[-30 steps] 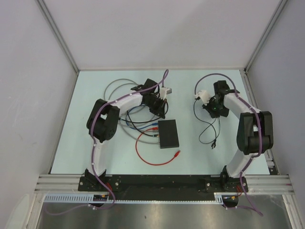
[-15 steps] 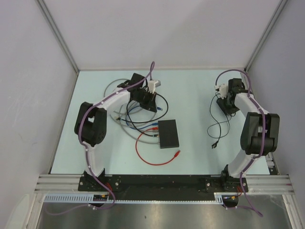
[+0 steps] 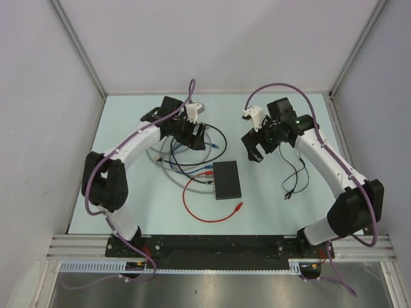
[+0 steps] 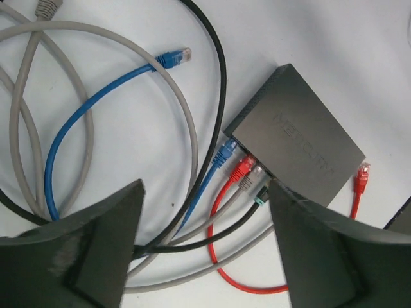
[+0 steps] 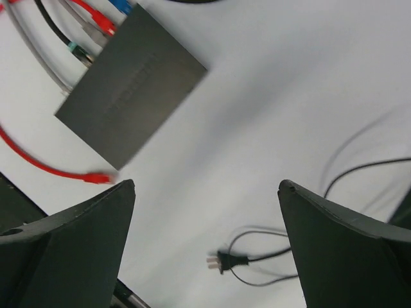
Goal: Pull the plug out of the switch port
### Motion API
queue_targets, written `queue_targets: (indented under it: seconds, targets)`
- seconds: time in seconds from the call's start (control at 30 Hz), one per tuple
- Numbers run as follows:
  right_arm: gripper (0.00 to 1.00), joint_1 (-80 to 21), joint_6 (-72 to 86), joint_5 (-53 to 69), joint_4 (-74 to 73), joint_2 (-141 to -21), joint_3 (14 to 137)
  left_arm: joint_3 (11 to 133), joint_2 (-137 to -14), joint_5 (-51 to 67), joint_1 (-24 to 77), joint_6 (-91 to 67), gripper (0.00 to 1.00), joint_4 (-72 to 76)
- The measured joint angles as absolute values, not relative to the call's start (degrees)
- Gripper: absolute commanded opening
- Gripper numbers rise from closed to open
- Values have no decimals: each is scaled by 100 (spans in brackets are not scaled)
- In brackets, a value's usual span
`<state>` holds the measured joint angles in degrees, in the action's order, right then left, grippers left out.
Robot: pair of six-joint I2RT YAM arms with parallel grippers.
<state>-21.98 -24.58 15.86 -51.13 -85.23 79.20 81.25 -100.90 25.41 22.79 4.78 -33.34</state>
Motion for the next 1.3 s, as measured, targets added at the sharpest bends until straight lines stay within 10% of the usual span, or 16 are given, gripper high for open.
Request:
queue_targets:
  seconds: [0.4,1.3]
  targets:
    - [45,-2534,-1855,2993,-4278,-10497,7942,7275,-9948,3518,2215,969,52,-3708]
    - [40,-2985,-1651,3308,-3999,-10875,7942,8315,-11837,3809,2198,600,54,-3476]
